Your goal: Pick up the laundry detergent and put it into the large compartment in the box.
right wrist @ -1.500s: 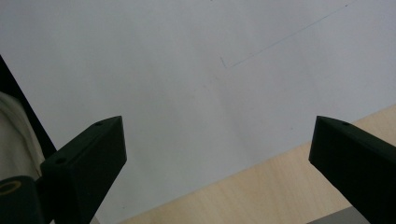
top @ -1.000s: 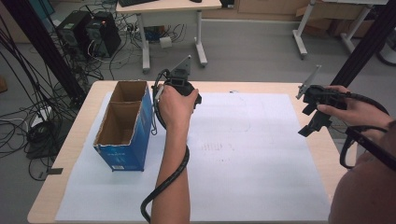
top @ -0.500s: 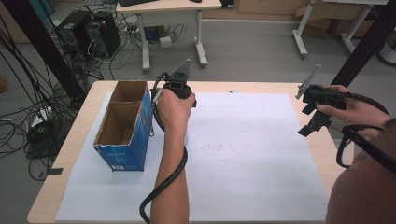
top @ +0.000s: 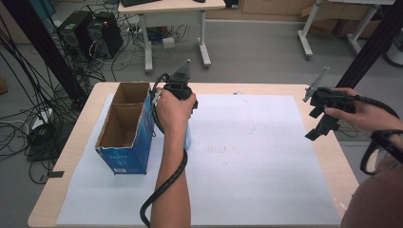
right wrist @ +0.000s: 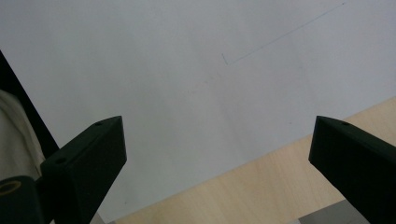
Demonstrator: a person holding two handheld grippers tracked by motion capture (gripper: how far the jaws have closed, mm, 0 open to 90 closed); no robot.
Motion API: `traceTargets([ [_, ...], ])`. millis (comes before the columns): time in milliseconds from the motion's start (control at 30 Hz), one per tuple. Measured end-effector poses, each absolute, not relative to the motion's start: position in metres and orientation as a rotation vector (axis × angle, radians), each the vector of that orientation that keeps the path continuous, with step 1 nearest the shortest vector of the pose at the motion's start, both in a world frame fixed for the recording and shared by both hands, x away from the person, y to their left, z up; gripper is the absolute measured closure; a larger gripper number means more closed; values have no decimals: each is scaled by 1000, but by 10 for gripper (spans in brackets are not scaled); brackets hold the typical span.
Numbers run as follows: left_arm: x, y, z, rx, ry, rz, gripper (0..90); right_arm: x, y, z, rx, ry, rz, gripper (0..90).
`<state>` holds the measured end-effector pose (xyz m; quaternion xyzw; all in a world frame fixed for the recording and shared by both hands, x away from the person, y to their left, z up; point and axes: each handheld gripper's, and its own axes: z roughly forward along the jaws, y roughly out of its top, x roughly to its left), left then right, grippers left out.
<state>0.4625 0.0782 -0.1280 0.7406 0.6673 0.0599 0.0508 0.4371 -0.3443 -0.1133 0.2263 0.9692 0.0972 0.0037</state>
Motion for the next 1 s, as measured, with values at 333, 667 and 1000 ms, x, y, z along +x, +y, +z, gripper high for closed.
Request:
traceTargets([
  [333,446,72,-96,2241,2002,240,382,430,-345,-109,703,3027,321,41],
  [667,419,78,-40,2214,1962,250,381,412,-347,-99,673,3012,362,40],
  [1000,391,86,14,2169,1960,338,381,400,-341,-93,648,3013,367,40],
])
